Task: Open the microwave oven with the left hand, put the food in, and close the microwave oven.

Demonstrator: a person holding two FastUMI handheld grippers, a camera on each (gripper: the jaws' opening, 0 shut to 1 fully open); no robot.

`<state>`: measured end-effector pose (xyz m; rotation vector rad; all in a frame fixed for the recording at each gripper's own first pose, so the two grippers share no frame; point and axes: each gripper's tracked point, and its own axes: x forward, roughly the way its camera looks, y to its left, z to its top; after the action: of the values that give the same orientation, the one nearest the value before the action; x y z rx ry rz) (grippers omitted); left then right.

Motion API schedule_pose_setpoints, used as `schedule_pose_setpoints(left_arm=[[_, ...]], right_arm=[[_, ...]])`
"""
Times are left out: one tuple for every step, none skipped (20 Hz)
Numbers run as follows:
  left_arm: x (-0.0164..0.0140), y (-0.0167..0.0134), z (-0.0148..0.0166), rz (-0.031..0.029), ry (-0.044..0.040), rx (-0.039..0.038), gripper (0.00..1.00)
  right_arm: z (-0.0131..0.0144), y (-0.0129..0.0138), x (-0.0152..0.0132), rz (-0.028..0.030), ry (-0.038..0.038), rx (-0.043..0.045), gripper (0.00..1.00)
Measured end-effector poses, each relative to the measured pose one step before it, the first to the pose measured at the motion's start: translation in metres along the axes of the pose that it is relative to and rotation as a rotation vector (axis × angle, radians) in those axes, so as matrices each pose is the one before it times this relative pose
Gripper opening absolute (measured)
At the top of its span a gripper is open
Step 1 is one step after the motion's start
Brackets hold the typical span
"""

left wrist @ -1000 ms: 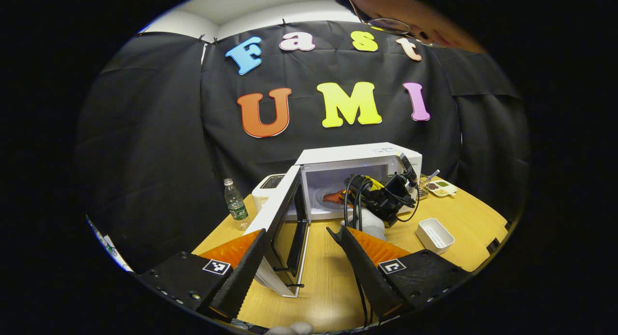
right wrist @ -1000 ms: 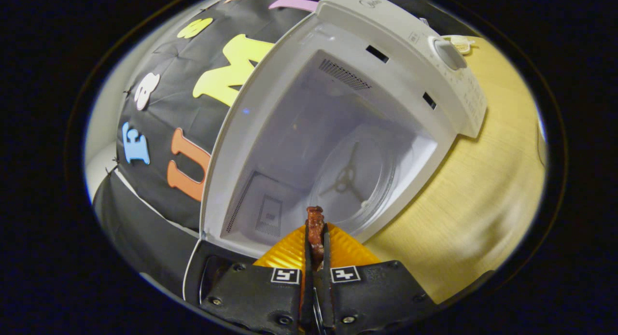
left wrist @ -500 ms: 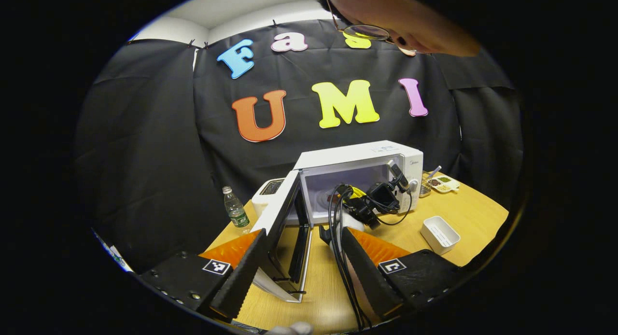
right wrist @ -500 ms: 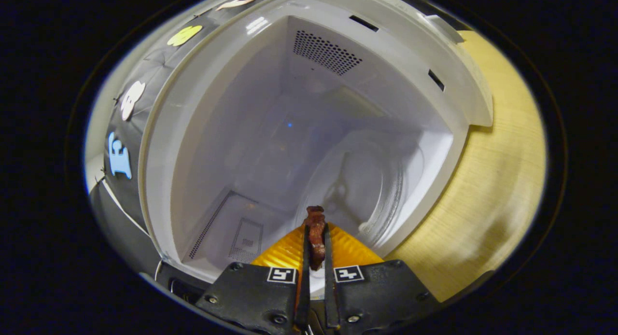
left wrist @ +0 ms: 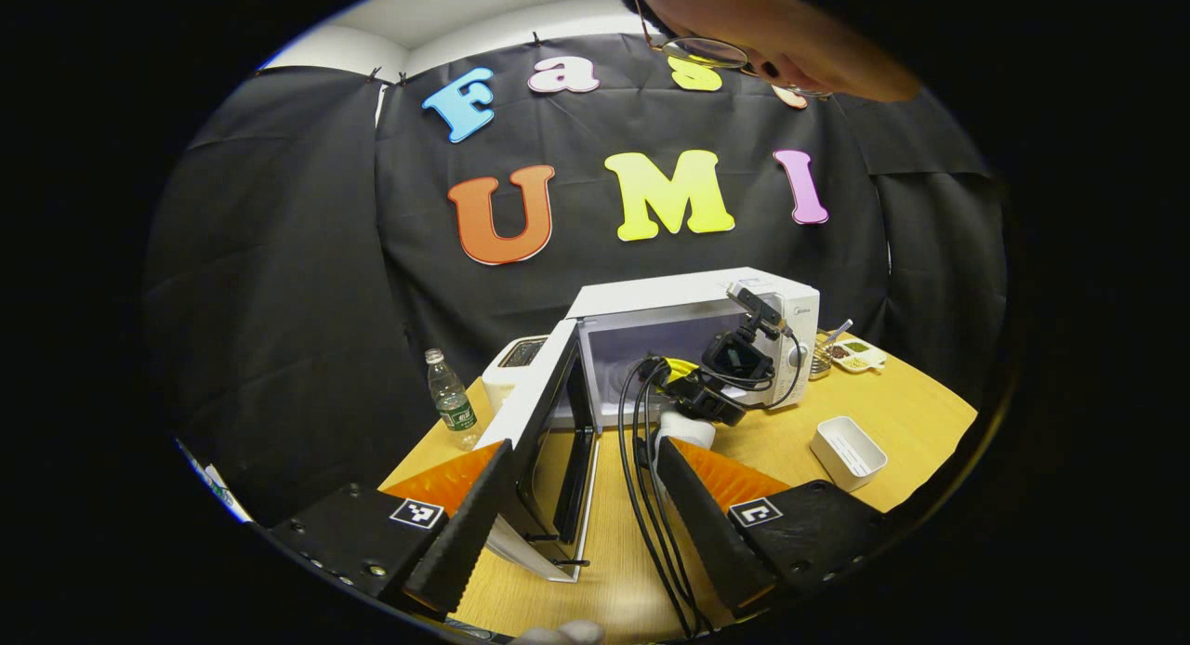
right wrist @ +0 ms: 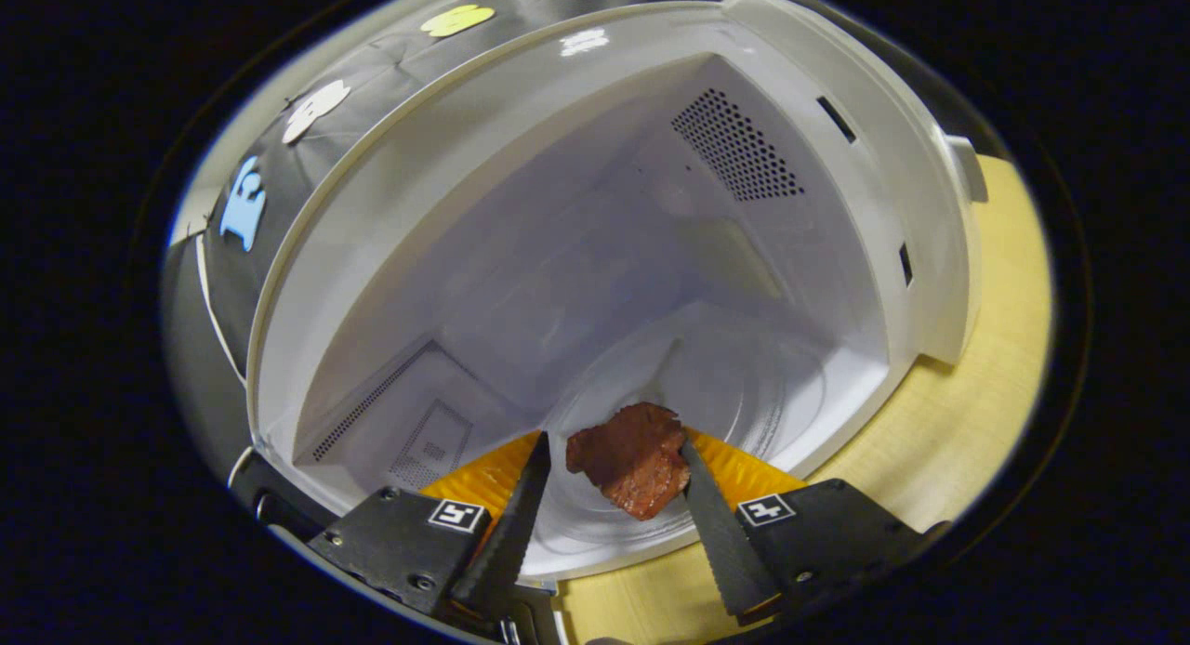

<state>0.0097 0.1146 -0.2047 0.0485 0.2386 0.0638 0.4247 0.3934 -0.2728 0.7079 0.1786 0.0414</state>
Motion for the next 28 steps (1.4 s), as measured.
schedule_pose_setpoints(left_arm=[[-0.00016, -0.00173, -0.00043, -0.00369, 0.00226, 0.00118, 0.95], [0.0003, 0.00082, -0.00108, 0.00102, 0.00169, 0.00173, 0.95], [0.00012, 0.00127, 0.00119, 0.00061, -0.00339, -0.00069, 0.95], [-0.00012, 0.00038, -0.00035, 0.00292, -0.00187, -0.00315, 0.95], [0.00014, -0.00056, -0.00006, 0.00154, 0.00022, -0.00441, 0.95], [0.00054, -0.0015, -0.00015, -0.00303, -0.00295, -0.00653, 0.96], [0.00056, -0.00019, 0.0002, -0.00049, -0.00073, -0.004, 0.96], [-0.00042, -0.00088, -0.00119, -0.00337, 0.00215, -0.0005, 0.95], [0.00055, -0.00077, -0.00011, -0.00075, 0.00029, -0.00049, 0.95], [0.00115, -0.00018, 0.00049, 0.00027, -0.00335, -0.00038, 0.95], [-0.00034, -0.00041, -0.00005, 0.00001, 0.00048, -0.0032, 0.95], [0.00044, 0.00111, -0.0004, 0.00107, -0.00155, -0.00189, 0.95], [0.00004, -0.00079, -0.0009, -0.00133, 0.00264, -0.00126, 0.95], [-0.00082, -0.00063, 0.00076, 0.00053, -0.00112, -0.00071, 0.95], [0.00009, 0.0001, 0.00049, -0.00085, -0.00112, -0.00256, 0.95], [0.00034, -0.00002, 0.00028, 0.00106, -0.00473, -0.00241, 0.96], [0.0013, -0.00083, -0.00056, -0.0012, 0.00386, -0.00058, 0.95], [0.00025, 0.00024, -0.00003, 0.00147, -0.00271, 0.00398, 0.95], [0.00096, -0.00049, 0.00079, -0.00405, -0.001, -0.00109, 0.95], [0.00042, -0.00086, -0.0004, -0.00215, 0.0007, -0.00377, 0.95], [0.00008, 0.00019, 0.00101, -0.0002, -0.00355, -0.0049, 0.95], [0.00115, 0.00079, 0.00114, 0.00233, -0.0004, -0.00548, 0.95], [0.00033, 0.0, 0.00191, -0.00161, -0.00406, -0.00417, 0.95], [-0.0004, -0.00005, 0.00355, -0.00074, -0.00661, -0.0025, 0.95], [0.00013, -0.00064, 0.00282, -0.00361, -0.00416, -0.00042, 0.95], [-0.0004, 0.00089, 0.00466, -0.0016, -0.01089, 0.00357, 0.95], [0.00011, 0.00159, 0.0039, -0.00182, -0.00666, 0.00145, 0.95], [-0.00244, 0.00219, 0.00435, -0.00081, -0.00587, 0.00275, 0.95]], right_arm=[[0.0022, 0.0005, -0.00101, 0.00159, -0.00742, -0.02085, 0.73], [0.00139, -0.0003, -0.00014, -0.00472, -0.0022, -0.02966, 0.73], [0.00219, -0.00248, -0.00084, -0.00284, -0.01174, -0.05361, 0.76], [0.00019, 0.00017, -0.00165, -0.00457, -0.0044, -0.04463, 0.9], [0.00079, 0.00156, -0.00063, 0.00292, -0.0015, -0.03206, 0.88], [-0.00044, 0.00205, -0.00125, 0.00382, 0.00041, -0.02647, 1.0], [0.00036, 0.00136, -0.00116, 0.00162, 0.0038, -0.02058, 1.0], [0.00072, 0.00462, 0.00056, 0.01375, -0.00857, -0.09124, 0.91], [-0.00312, 0.00396, 0.00036, 0.01321, 0.00046, -0.06243, 0.9], [-0.00256, 0.00312, 0.00079, 0.01582, 0.00718, -0.01633, 0.91], [-0.00233, -0.00162, 0.00128, 0.0092, 0.01353, 0.0131, 0.92], [-0.00347, -0.00328, 0.00212, -0.00716, 0.02026, 0.00419, 0.92], [-0.00709, -0.00632, 0.00004, -0.01938, 0.01842, -0.03627, 0.91], [-0.00474, -0.00812, 0.00012, -0.00921, 0.01124, -0.00311, 1.0], [-0.00037, -0.00302, -0.00028, -0.00237, 0.00604, 0.0171, 0.92], [0.00234, -0.00241, -0.00011, -0.00374, -0.01292, -0.01852, 1.0], [0.0019, -0.00206, 0.00003, -0.01217, -0.00766, -0.05034, 0.91], [0.00499, 0.0012, -0.00181, 0.00102, -0.02478, -0.11271, 0.91], [0.00559, 0.00542, -0.00104, 0.01657, -0.0245, -0.04613, 0.91], [0.00163, 0.00748, -0.00226, 0.03465, 0.00731, 0.02143, 1.0], [-0.00046, 0.00325, -0.00564, 0.01173, 0.0115, 0.03532, 0.92], [0.00015, -0.00003, -0.00306, -0.00272, 0.00301, 0.01524, 0.92], [-0.0001, -0.00161, -0.00209, -0.00482, 0.00575, 0.00507, 1.0], [0.00357, -0.00005, -0.00474, 0.0065, 0.00072, 0.00374, 0.92], [0.00435, -0.00139, -0.0069, 0.00628, -0.00342, 0.00309, 1.0], [0.00676, -0.00186, -0.00774, 0.00732, -0.00037, 0.00213, 0.92], [0.0088, -0.00363, -0.00982, 0.00256, -0.00506, -0.00132, 0.92], [0.01141, -0.00213, -0.01196, 0.00752, -0.00926, -0.00984, 1.0]])
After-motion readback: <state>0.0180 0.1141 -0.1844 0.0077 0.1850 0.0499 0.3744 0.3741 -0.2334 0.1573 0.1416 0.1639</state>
